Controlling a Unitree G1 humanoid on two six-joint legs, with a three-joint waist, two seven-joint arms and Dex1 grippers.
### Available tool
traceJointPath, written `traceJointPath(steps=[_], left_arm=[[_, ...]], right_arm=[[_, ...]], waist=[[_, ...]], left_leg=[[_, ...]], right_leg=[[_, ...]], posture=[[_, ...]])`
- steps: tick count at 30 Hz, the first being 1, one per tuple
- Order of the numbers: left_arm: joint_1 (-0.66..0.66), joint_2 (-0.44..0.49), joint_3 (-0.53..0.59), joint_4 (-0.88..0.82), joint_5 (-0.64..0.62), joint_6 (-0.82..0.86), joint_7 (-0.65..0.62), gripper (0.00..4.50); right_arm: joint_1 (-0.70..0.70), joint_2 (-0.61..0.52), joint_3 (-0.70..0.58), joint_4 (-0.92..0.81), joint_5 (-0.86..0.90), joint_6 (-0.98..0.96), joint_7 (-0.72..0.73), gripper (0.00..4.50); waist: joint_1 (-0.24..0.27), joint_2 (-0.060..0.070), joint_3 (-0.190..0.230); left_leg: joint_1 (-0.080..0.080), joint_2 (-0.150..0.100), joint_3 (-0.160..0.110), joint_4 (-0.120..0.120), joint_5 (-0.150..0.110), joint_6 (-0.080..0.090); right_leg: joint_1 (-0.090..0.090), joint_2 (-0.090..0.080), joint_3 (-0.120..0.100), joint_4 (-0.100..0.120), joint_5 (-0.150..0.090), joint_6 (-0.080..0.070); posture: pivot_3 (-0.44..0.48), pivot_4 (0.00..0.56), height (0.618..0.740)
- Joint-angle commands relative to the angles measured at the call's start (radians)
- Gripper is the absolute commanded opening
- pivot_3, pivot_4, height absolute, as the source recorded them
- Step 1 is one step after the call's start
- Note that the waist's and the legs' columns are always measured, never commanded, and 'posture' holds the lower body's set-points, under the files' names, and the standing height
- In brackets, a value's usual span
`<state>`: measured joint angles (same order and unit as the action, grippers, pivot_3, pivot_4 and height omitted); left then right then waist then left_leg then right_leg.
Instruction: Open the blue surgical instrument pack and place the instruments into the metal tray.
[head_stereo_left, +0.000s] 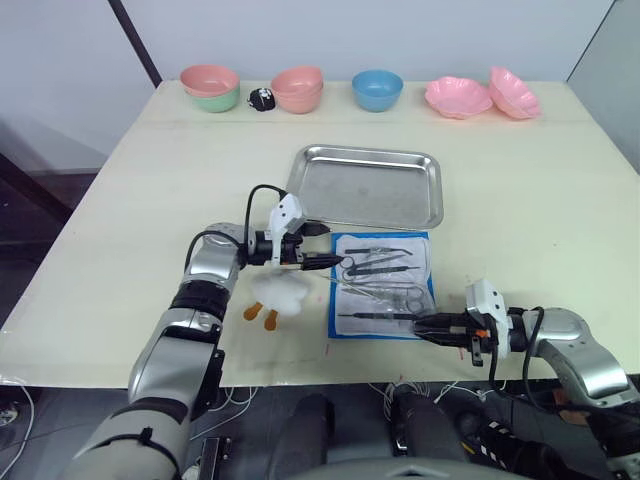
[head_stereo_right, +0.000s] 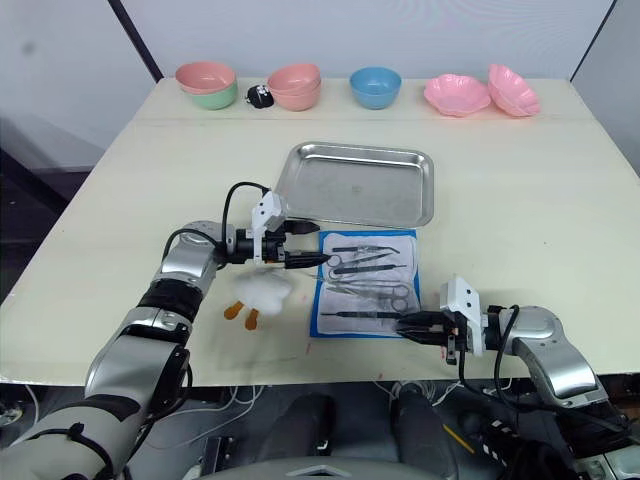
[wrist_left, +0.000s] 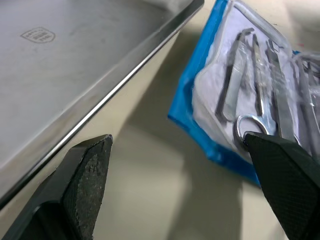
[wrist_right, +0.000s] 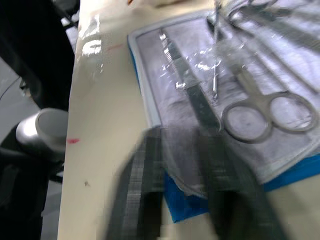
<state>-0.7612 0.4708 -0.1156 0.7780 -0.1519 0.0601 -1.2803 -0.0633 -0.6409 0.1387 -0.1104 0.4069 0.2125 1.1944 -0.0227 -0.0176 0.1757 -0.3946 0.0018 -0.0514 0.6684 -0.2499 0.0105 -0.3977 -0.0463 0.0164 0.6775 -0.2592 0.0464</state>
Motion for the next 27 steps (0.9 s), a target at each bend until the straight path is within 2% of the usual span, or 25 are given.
traceJointPath(steps=[1,2,3,5,10,13,21,27], left_arm=[[0.032,0.031,0.025,-0.039,-0.022,-0.003,-0.046,4.5],[0.039,0.038,0.029,-0.053,-0.031,-0.005,-0.059,4.5],[0.045,0.043,0.033,-0.065,-0.037,-0.006,-0.068,4.5],[0.061,0.064,0.046,-0.096,-0.052,-0.013,-0.095,4.5],[0.097,0.117,0.09,-0.18,-0.105,-0.03,-0.156,4.5],[0.129,0.138,0.116,-0.271,-0.161,-0.03,-0.208,4.5],[0.192,0.177,0.126,-0.504,-0.244,0.028,-0.249,4.5],[0.208,0.226,0.113,-0.619,-0.278,0.095,-0.276,4.5]], right_arm=[[0.014,-0.023,-0.045,-0.064,0.042,0.014,0.01,2.62],[0.021,-0.03,-0.053,-0.079,0.054,0.022,0.013,3.17],[0.026,-0.036,-0.058,-0.09,0.063,0.027,0.014,3.49],[0.044,-0.055,-0.083,-0.123,0.089,0.036,0.021,4.42],[0.085,-0.112,-0.145,-0.199,0.144,0.064,0.04,4.42],[0.055,-0.095,-0.19,-0.178,0.146,0.022,0.01,4.42],[-0.079,-0.026,-0.171,0.033,0.01,-0.167,-0.023,4.42],[-0.185,0.015,-0.117,0.183,-0.054,-0.259,0.011,4.42]], waist=[[0.0,0.0,0.0],[0.001,0.0,0.0],[0.001,0.0,0.0],[0.004,0.0,0.0],[0.009,0.0,0.001],[0.007,-0.001,0.001],[0.009,-0.001,0.001],[0.004,0.0,0.002]], left_leg=[[0.0,0.0,0.0,0.0,0.0,0.0],[0.0,0.0,0.0,0.0,0.0,0.0],[0.0,0.0,0.0,0.0,0.0,0.0],[-0.001,0.0,-0.001,0.0,0.0,0.0],[-0.002,0.001,-0.001,0.0,0.0,0.0],[-0.002,0.001,-0.002,0.0,0.0,0.0],[-0.002,0.002,0.0,0.0,0.0,0.0],[-0.002,0.002,0.001,0.0,0.0,0.0]], right_leg=[[0.0,0.0,0.0,0.0,0.0,0.0],[0.0,0.0,0.0,0.0,0.0,0.0],[0.0,0.0,0.0,0.0,0.0,0.0],[0.0,0.0,0.0,0.0,0.0,0.0],[-0.001,-0.001,-0.001,-0.001,0.0,0.0],[-0.001,-0.001,-0.001,-0.001,0.0,0.0],[-0.001,-0.001,-0.001,-0.001,0.0,0.0],[-0.001,-0.001,0.0,-0.001,0.0,0.0]], posture=[[0.0,0.15,0.74],[0.0,0.15,0.74],[0.0,0.15,0.74],[0.0,0.15,0.74],[0.0,0.15,0.74],[0.0,0.15,0.74],[0.0,0.15,0.74],[0.0,0.15,0.74]])
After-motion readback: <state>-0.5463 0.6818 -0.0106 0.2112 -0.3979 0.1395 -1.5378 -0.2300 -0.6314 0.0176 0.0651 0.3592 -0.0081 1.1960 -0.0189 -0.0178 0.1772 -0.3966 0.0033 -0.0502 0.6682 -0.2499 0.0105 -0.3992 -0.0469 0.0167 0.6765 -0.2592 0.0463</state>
